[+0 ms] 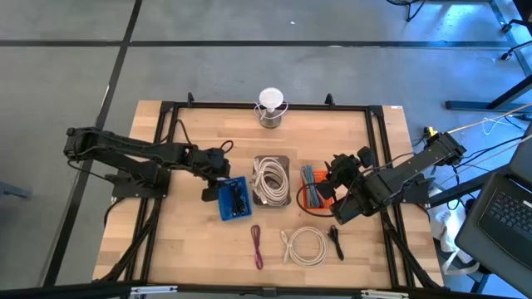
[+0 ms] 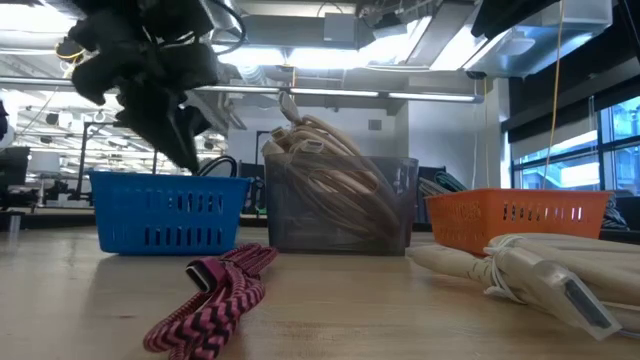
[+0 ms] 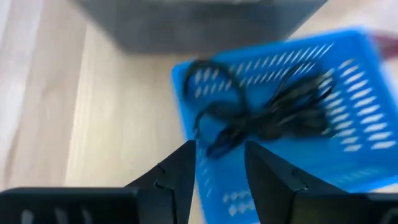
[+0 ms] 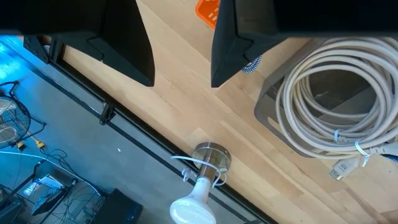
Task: Pick & Place USB Port
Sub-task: Adjust the blue bin
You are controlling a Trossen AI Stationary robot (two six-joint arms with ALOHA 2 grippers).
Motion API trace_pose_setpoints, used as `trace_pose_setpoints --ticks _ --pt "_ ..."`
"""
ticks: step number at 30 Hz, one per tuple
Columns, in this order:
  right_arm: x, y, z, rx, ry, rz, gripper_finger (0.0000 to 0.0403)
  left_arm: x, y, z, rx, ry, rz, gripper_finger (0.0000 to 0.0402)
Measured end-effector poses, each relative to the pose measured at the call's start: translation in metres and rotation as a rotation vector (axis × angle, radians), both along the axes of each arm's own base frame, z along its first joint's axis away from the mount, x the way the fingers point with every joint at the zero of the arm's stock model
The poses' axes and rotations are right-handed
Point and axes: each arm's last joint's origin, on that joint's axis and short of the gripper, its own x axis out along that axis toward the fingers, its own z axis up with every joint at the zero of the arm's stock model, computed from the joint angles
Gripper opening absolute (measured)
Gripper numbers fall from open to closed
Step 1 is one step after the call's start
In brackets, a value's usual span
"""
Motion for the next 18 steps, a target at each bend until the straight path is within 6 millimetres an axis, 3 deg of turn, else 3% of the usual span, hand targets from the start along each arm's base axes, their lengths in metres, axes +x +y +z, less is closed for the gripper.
trace_pose_setpoints --ticks 6,11,15,18 --pt "0.000 0.000 0.000 0.020 0.011 -0.002 0.0161 -0.012 -0.002 -0.005 -0.089 0.164 0.120 0.0132" --pt "-0.001 0.001 -0.001 0.043 0.026 -0.005 0.0161 -0.025 -0.015 -0.011 -0.193 0.318 0.225 0.0130" --pt "-0.001 0.001 -0.001 0.035 0.038 0.005 0.0161 -0.026 -0.025 -0.010 -0.195 0.335 0.206 0.0130" --pt "0.000 0.000 -0.001 0.013 0.028 0.006 0.0161 -0.022 -0.026 0.005 -0.132 0.278 0.178 0.0130"
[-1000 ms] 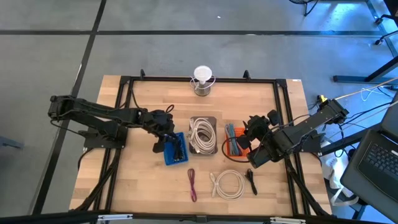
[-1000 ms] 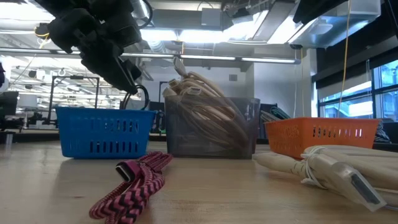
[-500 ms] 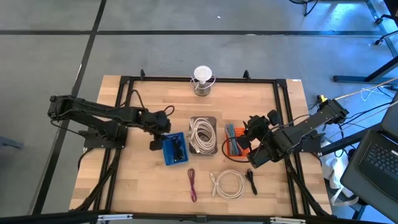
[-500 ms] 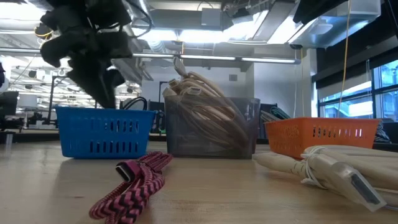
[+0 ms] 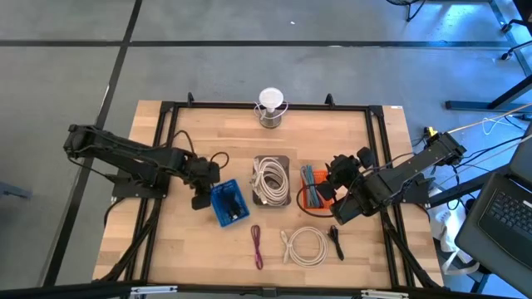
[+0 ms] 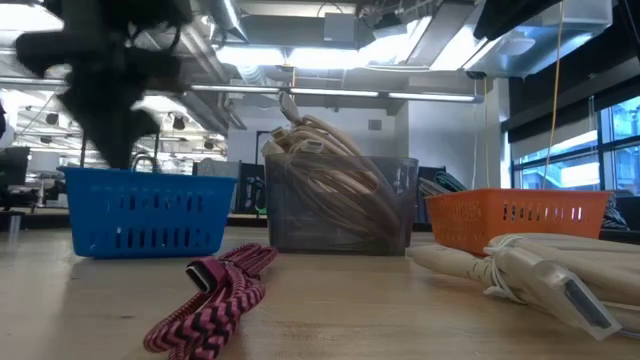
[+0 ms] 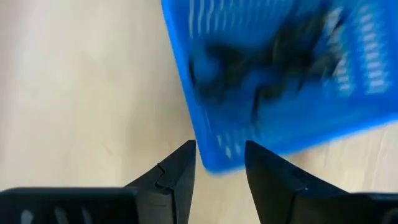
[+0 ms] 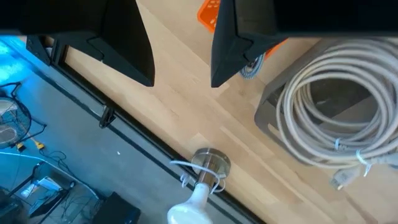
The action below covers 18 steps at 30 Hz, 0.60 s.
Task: Pick & Place USB Port
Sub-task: Adjust the blue bin
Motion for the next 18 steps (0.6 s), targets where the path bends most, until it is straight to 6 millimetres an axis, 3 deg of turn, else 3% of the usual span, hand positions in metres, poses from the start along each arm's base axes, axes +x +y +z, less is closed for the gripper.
trace_pose_setpoints --ticks 6,10,13,18 --pt "0.001 -0.001 0.000 0.004 0.001 -0.008 0.0161 0.003 0.002 0.044 0.067 -0.202 -0.032 0.0129" --pt "0.000 -0.001 -0.001 0.035 0.019 -0.011 0.0161 -0.013 0.000 0.053 -0.042 -0.183 0.071 0.0129" --pt "0.000 -0.001 -0.001 0.040 0.022 -0.012 0.0161 -0.025 -0.010 0.044 -0.134 -0.109 0.154 0.0129" --pt "0.000 -0.001 -0.001 0.034 0.020 -0.011 0.0161 -0.031 -0.030 0.006 -0.228 -0.013 0.185 0.0129"
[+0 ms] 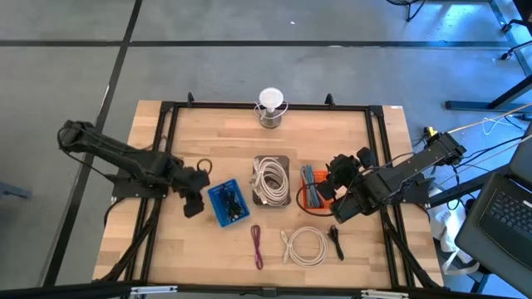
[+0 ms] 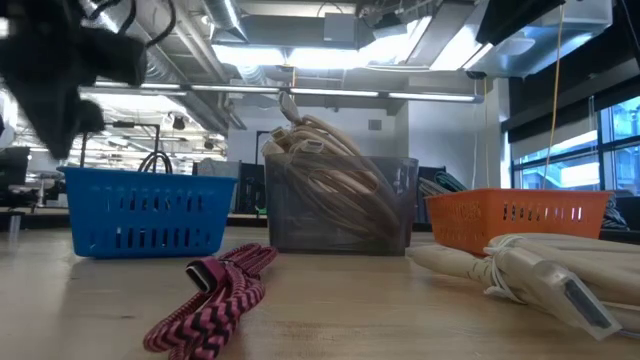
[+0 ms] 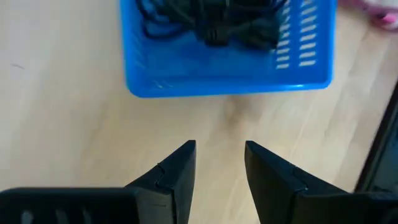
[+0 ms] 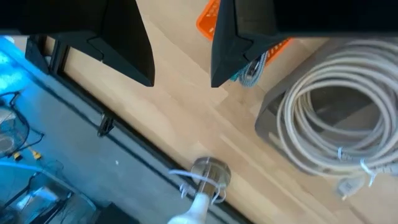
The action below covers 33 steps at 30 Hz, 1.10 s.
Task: Pick & Place USB Port
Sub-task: Adjust the blue bin, then put the brown HDMI cable into the black bin
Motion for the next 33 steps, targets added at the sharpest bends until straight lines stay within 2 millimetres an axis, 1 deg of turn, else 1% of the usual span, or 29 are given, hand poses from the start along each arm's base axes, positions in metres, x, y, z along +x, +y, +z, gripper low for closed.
trace_pose_setpoints --ticks 2,4,6,9,14,21,26,29,31,33 --pt "0.000 0.000 0.001 -0.025 -0.015 0.003 0.0161 0.004 -0.006 -0.015 -0.013 -0.023 -0.012 0.0129" --pt "0.001 -0.001 0.001 -0.046 -0.028 0.005 0.0161 0.011 -0.011 -0.025 -0.029 -0.073 -0.021 0.0129" --pt "0.001 -0.001 0.002 -0.051 -0.031 0.005 0.0161 0.015 -0.012 -0.034 -0.016 -0.071 -0.033 0.0129" --pt "0.001 -0.001 0.001 -0.047 -0.029 0.001 0.0161 0.019 -0.008 -0.046 0.043 -0.017 -0.051 0.0129" --pt "0.001 -0.001 0.001 -0.043 -0.030 0.001 0.0161 0.028 0.007 -0.058 0.130 0.018 -0.082 0.0129" --pt "0.001 -0.001 0.001 -0.032 -0.023 0.000 0.0161 0.032 0.033 -0.059 0.189 0.006 -0.090 0.0129" --pt "0.001 -0.001 0.001 -0.032 -0.023 0.000 0.0161 0.037 0.050 -0.055 0.219 -0.064 -0.083 0.0129" --pt "0.001 -0.001 0.001 -0.031 -0.022 0.000 0.0161 0.039 0.057 -0.051 0.200 -0.109 -0.088 0.0129" --pt "0.001 -0.001 0.001 -0.016 -0.009 -0.002 0.0161 0.031 0.061 -0.048 0.202 -0.025 -0.094 0.0129" --pt "0.000 -0.001 0.000 0.006 0.004 -0.004 0.0161 0.016 0.065 -0.043 0.263 0.136 -0.067 0.0129"
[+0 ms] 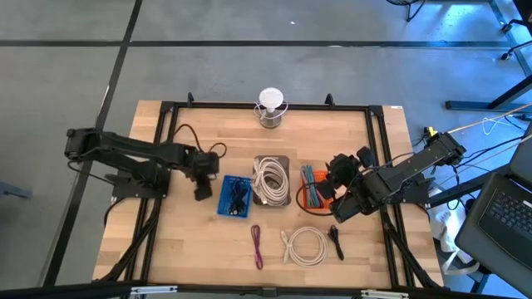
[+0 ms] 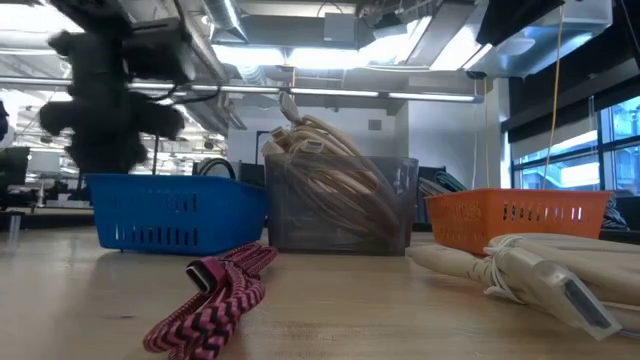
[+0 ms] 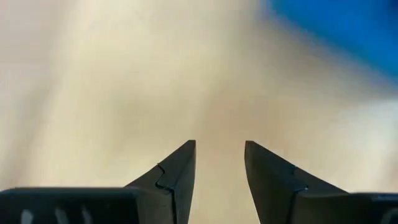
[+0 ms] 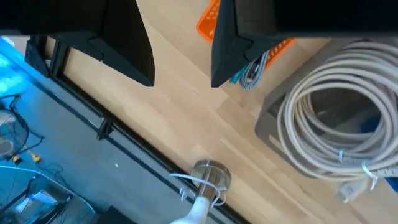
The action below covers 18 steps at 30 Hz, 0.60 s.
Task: Pick & Place USB Port
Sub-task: Put the brown HDMI cable into the black bin
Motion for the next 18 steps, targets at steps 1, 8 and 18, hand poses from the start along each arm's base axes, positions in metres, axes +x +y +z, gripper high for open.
trace_pose_setpoints --ticks 1,8,18 --pt "0.000 0.000 0.000 0.004 0.002 0.000 0.0161 -0.007 0.002 0.004 0.051 0.059 0.032 0.0129" --pt "-0.004 0.006 -0.014 0.216 0.108 -0.051 0.0161 -0.025 -0.007 0.035 0.027 -0.131 0.229 0.0129" --pt "-0.015 0.063 -0.064 0.568 -0.043 0.017 0.0161 -0.028 -0.055 0.062 -0.022 -0.504 0.235 0.0129"
